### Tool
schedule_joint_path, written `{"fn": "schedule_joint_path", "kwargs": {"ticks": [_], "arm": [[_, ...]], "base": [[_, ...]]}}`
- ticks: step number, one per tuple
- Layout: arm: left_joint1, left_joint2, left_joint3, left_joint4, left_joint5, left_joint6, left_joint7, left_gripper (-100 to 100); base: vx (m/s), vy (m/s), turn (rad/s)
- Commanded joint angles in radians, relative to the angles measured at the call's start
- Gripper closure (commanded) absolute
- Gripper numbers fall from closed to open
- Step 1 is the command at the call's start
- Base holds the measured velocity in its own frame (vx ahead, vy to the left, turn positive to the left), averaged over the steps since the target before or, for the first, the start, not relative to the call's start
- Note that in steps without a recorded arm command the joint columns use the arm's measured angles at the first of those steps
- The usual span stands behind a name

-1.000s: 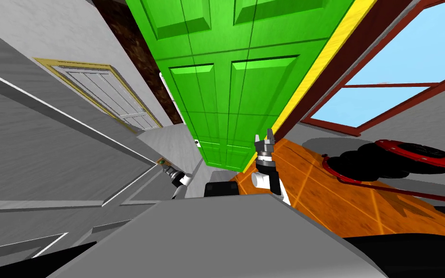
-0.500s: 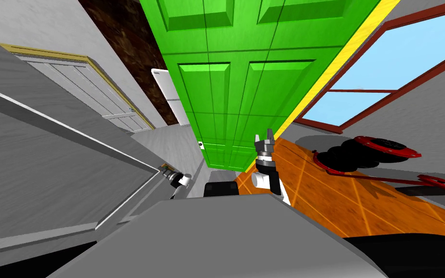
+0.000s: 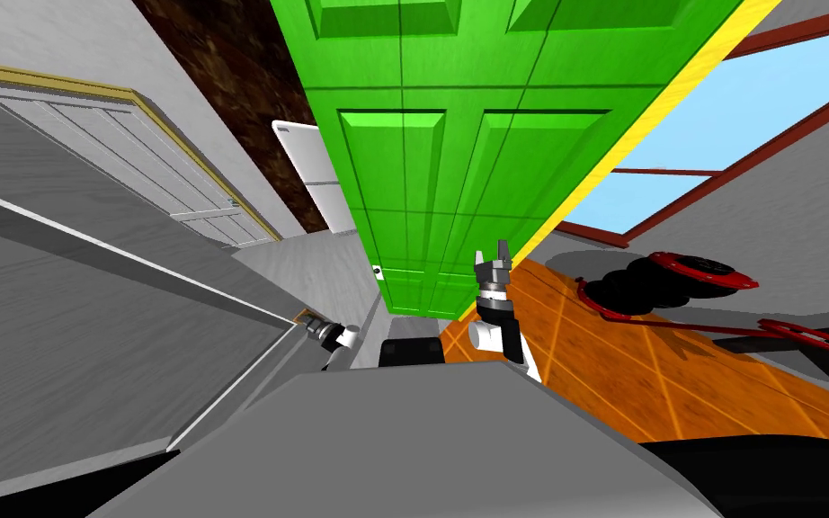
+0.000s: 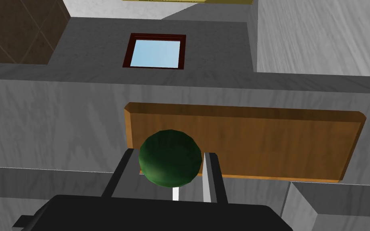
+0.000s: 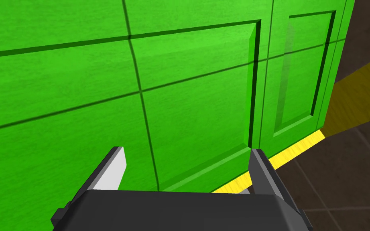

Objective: Push the door open

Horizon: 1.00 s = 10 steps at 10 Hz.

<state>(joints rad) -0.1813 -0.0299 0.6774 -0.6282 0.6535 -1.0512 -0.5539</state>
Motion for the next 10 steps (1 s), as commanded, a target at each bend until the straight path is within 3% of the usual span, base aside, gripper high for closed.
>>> {"fn": "schedule_joint_path", "kwargs": {"ticks": [1, 4, 5, 7, 10], "arm": [[-0.001, 0.000, -0.001, -0.002, -0.001, -0.002, 0.000, 100], [-0.001, 0.000, -0.001, -0.002, -0.001, -0.002, 0.000, 100], [-0.006, 0.026, 0.030, 0.003, 0.029, -0.019, -0.017, 100], [-0.015, 0.044, 0.061, 0.003, 0.059, -0.042, -0.035, 100], [-0.017, 0.047, 0.070, 0.003, 0.068, -0.049, -0.040, 100]], "base": [[-0.001, -0.020, 0.007], [-0.002, -0.007, -0.001], [0.028, 0.091, -0.165], [0.077, 0.168, -0.174], [0.023, 0.108, -0.029]]}}
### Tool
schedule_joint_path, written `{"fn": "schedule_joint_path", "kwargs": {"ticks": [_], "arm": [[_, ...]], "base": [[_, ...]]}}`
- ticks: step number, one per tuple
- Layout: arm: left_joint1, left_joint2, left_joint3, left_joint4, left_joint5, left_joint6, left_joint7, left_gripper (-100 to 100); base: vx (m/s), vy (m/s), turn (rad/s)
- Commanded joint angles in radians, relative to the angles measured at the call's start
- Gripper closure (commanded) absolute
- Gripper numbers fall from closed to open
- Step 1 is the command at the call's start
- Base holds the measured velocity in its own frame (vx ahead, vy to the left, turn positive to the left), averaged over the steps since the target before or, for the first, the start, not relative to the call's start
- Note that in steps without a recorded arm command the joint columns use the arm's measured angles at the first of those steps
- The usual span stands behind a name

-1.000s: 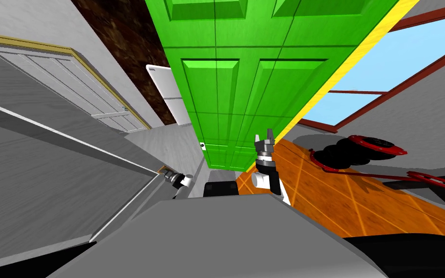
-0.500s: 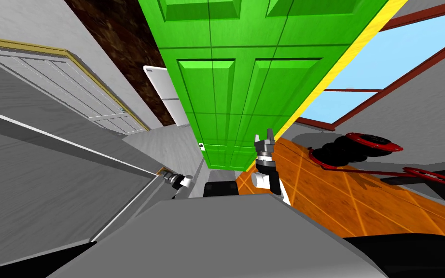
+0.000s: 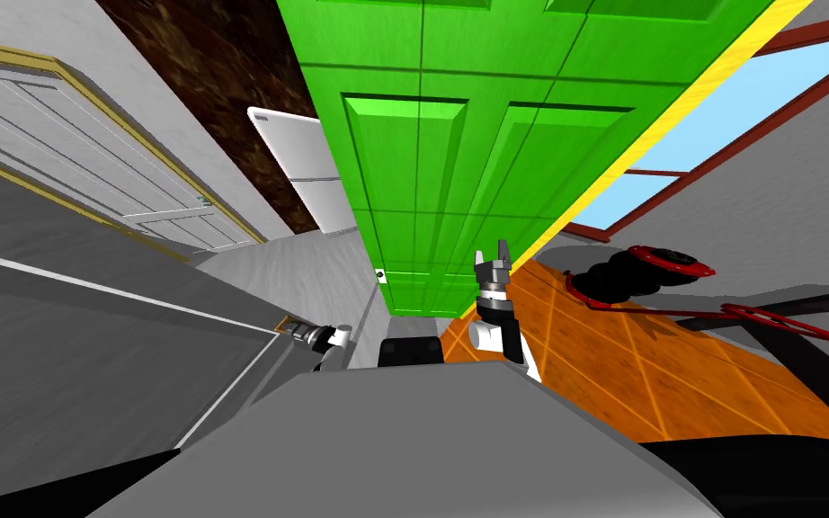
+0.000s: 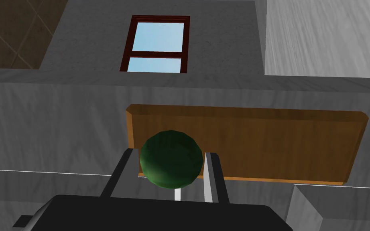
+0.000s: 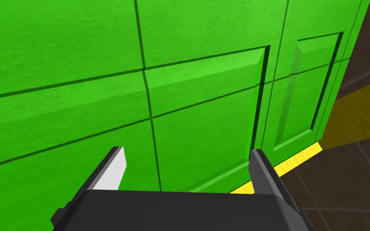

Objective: Push the door open

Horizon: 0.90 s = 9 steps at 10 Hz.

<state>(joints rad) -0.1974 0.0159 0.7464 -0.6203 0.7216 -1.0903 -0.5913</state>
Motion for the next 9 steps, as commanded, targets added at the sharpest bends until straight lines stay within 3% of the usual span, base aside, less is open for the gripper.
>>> {"fn": "schedule_joint_path", "kwargs": {"ticks": [1, 2, 5, 6, 9], "arm": [[-0.009, 0.007, 0.030, -0.004, 0.028, -0.030, -0.019, 100], [-0.009, 0.007, 0.030, -0.004, 0.028, -0.030, -0.019, 100], [-0.025, -0.003, 0.088, -0.003, 0.084, -0.072, -0.053, 100], [-0.025, -0.003, 0.088, -0.003, 0.084, -0.072, -0.053, 100], [-0.044, -0.055, 0.154, -0.001, 0.147, -0.119, -0.090, 100]], "base": [[0.021, 0.095, -0.175], [0.015, 0.098, -0.079], [0.045, 0.147, -0.135], [0.016, 0.153, -0.052], [0.031, 0.196, -0.158]]}}
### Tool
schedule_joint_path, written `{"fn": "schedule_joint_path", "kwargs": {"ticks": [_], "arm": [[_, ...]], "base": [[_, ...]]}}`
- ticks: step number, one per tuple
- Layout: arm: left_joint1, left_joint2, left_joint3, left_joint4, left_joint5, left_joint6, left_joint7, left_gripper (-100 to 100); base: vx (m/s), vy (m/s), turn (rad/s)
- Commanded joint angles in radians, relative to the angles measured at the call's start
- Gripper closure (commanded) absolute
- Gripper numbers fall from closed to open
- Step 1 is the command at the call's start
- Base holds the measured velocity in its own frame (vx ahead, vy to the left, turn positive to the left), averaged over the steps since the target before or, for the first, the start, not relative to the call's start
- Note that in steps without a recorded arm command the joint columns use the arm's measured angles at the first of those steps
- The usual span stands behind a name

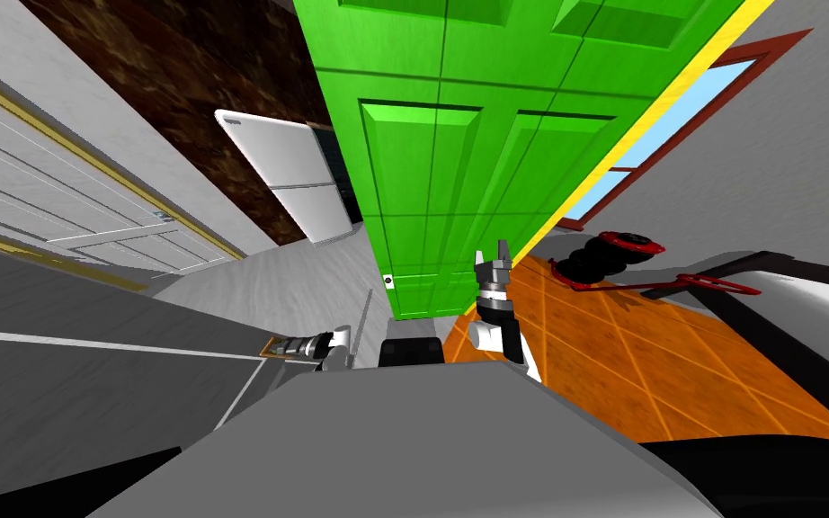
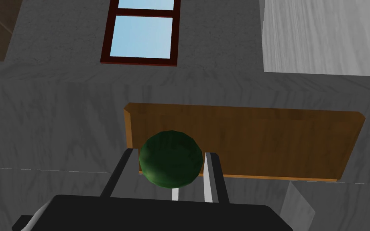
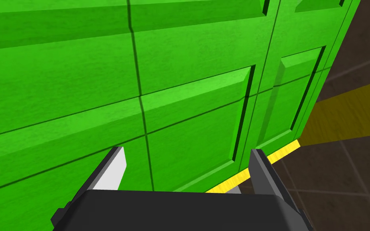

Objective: Push the door open

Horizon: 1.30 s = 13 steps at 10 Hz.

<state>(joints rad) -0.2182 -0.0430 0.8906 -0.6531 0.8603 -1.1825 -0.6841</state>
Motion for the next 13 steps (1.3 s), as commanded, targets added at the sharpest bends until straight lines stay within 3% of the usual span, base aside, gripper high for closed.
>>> {"fn": "schedule_joint_path", "kwargs": {"ticks": [1, 2, 3, 5, 6, 7, 9, 11, 13], "arm": [[-0.023, 0.004, 0.010, 0.031, 0.008, -0.027, 0.003, 100], [-0.010, -0.001, 0.009, 0.011, 0.007, -0.011, -0.005, 100], [-0.012, 0.028, 0.028, 0.011, 0.026, -0.032, -0.011, 100], [-0.012, 0.034, 0.033, 0.010, 0.030, -0.036, -0.013, 100], [-0.013, 0.052, 0.055, 0.007, 0.052, -0.056, -0.019, 100], [-0.014, 0.059, 0.068, 0.005, 0.064, -0.067, -0.023, 100], [-0.014, 0.058, 0.068, -0.029, 0.064, -0.067, -0.023, 100], [-0.014, 0.059, 0.068, 0.005, 0.064, -0.067, -0.023, 100], [-0.015, 0.062, 0.102, 0.000, 0.096, -0.097, -0.033, 100]], "base": [[0.001, 0.144, -0.043], [0.004, 0.052, -0.003], [0.008, 0.088, -0.094], [0.009, 0.104, -0.024], [0.016, 0.146, -0.123], [0.023, 0.220, -0.104], [0.005, 0.119, 0.020], [-0.009, 0.007, -0.004], [0.005, 0.117, -0.105]]}}
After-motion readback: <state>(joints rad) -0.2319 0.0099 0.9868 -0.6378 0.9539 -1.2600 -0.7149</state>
